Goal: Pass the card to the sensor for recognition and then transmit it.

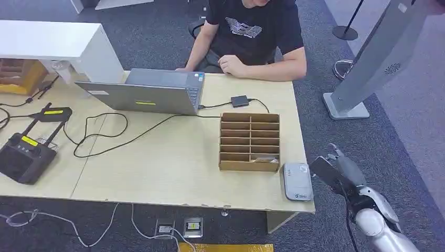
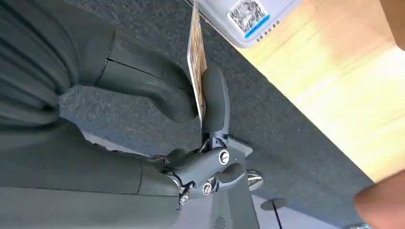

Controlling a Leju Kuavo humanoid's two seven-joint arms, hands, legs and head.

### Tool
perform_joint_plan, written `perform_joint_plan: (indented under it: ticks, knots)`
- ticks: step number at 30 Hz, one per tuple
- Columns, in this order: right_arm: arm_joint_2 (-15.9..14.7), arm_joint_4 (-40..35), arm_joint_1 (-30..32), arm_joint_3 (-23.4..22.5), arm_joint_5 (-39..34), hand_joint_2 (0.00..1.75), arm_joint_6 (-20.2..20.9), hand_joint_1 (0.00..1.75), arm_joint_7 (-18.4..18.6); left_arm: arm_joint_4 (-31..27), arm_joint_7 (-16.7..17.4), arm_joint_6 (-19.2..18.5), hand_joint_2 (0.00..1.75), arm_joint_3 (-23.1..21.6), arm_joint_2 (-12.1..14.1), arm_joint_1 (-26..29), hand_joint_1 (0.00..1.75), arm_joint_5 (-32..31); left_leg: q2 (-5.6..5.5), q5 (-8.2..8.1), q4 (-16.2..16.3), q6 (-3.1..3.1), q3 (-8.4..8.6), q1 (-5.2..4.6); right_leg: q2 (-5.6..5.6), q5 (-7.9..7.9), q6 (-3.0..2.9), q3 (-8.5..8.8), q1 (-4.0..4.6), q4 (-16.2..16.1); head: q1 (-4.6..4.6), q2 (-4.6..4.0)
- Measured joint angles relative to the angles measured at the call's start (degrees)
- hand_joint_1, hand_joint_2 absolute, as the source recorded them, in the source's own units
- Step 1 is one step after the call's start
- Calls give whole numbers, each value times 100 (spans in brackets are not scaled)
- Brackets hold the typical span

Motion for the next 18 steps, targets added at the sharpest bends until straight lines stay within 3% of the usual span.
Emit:
perform_joint_plan:
  ticks: [10, 18]
  knots:
    - [153, -72, 309, 194, -336, 175, -376, 175, 114, 0, 15, 114, 0, 0, -44, -3, 0, 9, 6, 0, 0, 0, 2, 1, 7, 0, 0, 1, 0, 0, 0, 0]
    - [181, -310, 316, 343, -339, 175, -387, 175, 210, 0, 13, 103, 0, 0, -55, -3, 0, -2, 7, 0, 0, -1, 5, 0, 10, 3, -4, 1, 0, 0, 0, 0]
